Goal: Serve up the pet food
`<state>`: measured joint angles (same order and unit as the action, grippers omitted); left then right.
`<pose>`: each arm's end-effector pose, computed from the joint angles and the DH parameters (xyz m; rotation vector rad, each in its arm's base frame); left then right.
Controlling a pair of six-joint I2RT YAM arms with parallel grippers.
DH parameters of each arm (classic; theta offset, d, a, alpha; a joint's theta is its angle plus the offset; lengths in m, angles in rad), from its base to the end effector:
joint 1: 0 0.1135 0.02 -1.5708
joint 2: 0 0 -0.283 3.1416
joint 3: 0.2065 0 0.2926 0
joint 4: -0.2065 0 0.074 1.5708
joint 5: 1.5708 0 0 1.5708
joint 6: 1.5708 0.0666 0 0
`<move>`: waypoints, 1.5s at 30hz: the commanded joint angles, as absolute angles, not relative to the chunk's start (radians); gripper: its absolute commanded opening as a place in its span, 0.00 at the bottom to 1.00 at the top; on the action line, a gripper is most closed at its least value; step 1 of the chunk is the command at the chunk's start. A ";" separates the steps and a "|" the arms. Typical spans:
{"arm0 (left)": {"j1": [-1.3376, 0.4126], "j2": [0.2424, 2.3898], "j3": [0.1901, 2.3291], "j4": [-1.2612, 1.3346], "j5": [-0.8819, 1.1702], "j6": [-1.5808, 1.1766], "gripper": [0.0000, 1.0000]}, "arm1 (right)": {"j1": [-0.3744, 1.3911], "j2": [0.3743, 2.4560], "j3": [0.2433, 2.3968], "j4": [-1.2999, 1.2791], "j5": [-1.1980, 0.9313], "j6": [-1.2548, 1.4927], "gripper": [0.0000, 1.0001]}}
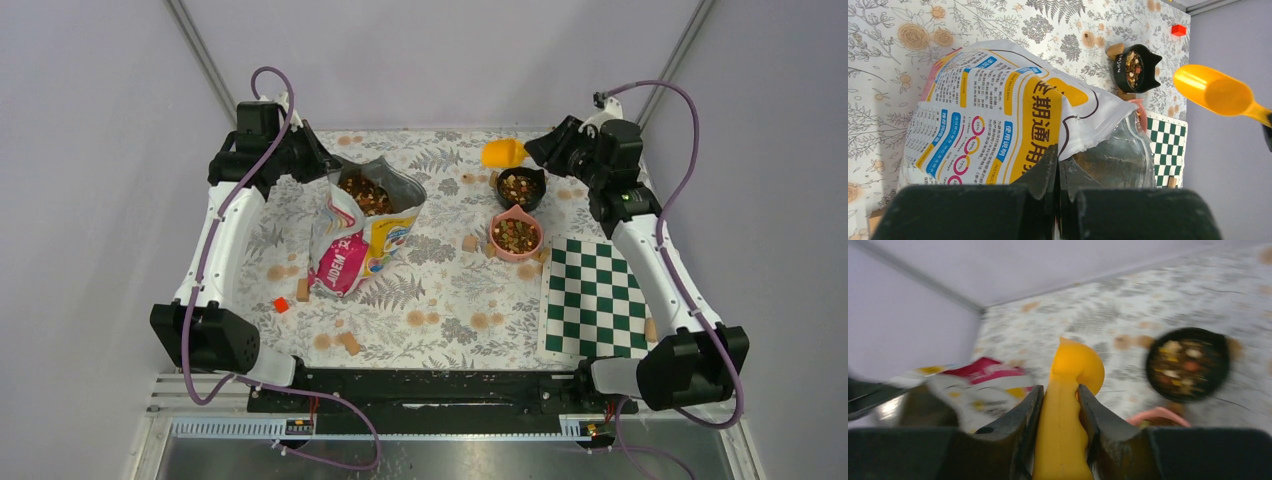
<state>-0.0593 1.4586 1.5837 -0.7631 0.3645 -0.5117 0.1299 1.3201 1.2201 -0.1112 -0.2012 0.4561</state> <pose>0.3723 -0.0459 0.4088 -0.3004 2.2339 -0.7151 0.3720 0.0620 0.3896 0.1483 1.8114 0.5980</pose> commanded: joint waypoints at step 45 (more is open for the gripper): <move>-0.097 1.256 1.379 -0.521 0.313 -0.609 0.00 | 0.771 1.851 1.767 -0.287 -0.607 0.590 0.00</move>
<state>-0.1020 1.2995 1.3540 -0.5850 0.3527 -0.6102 0.7826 1.9472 1.7714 -0.3748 -0.4004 0.4229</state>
